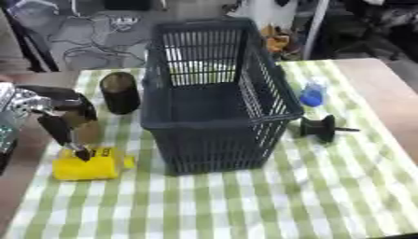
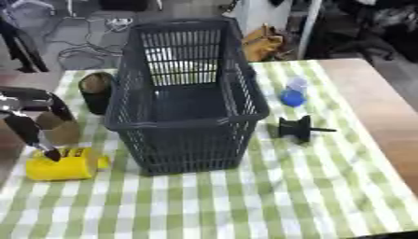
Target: Pick up objects on the table and place them in the box.
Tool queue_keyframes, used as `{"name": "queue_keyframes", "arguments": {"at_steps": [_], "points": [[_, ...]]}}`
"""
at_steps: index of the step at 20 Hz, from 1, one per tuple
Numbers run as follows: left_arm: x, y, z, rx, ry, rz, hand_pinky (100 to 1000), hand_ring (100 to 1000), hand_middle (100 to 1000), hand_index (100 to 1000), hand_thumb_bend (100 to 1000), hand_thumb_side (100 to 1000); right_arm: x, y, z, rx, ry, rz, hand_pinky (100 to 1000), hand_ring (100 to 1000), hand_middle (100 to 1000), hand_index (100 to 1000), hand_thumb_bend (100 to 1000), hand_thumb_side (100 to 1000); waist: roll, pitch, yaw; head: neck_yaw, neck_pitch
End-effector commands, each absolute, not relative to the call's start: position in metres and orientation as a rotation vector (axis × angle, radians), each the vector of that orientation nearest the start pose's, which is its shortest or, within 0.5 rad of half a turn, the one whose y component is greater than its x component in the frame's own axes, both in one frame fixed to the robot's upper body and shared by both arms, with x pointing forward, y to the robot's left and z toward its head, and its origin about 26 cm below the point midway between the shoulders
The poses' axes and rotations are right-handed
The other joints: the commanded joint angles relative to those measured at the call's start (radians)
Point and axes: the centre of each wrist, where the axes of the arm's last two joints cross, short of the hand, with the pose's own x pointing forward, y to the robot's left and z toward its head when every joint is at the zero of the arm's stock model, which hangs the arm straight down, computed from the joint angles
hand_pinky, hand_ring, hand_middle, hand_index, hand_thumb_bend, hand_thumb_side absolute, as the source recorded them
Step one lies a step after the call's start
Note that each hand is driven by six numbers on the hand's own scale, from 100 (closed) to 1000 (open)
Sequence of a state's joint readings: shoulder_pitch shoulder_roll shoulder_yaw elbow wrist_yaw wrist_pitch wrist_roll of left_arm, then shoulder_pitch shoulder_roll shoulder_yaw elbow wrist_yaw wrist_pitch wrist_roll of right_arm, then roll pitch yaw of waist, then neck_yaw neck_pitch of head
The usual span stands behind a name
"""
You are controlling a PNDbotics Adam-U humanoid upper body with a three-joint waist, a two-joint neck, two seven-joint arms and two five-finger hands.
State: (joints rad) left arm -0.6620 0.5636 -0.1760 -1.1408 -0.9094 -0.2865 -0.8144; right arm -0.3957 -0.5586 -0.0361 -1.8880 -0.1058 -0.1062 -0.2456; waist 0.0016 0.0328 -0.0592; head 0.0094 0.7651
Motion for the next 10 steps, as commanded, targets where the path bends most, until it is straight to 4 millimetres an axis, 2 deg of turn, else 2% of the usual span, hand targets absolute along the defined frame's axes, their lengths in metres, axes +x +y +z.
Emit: {"name": "queue_keyframes", "arguments": {"at_steps": [1, 10], "points": [[0.427, 0.326, 0.156, 0.595, -0.831, -1.997, 855, 826, 730, 811, 1000, 474, 0.319, -0.306, 0.244, -0.387, -2.434, 0.239, 617, 747, 744, 953, 106, 745, -0.005, -0.006, 0.0, 0.001, 0.005], [0.424, 0.314, 0.143, 0.608, -0.775, -2.069, 859, 832, 717, 799, 1000, 454, 0.32, -0.307, 0.244, -0.386, -2.433, 0.238, 617, 748, 744, 954, 106, 745, -0.005, -0.005, -0.001, -0.005, 0.005]]}}
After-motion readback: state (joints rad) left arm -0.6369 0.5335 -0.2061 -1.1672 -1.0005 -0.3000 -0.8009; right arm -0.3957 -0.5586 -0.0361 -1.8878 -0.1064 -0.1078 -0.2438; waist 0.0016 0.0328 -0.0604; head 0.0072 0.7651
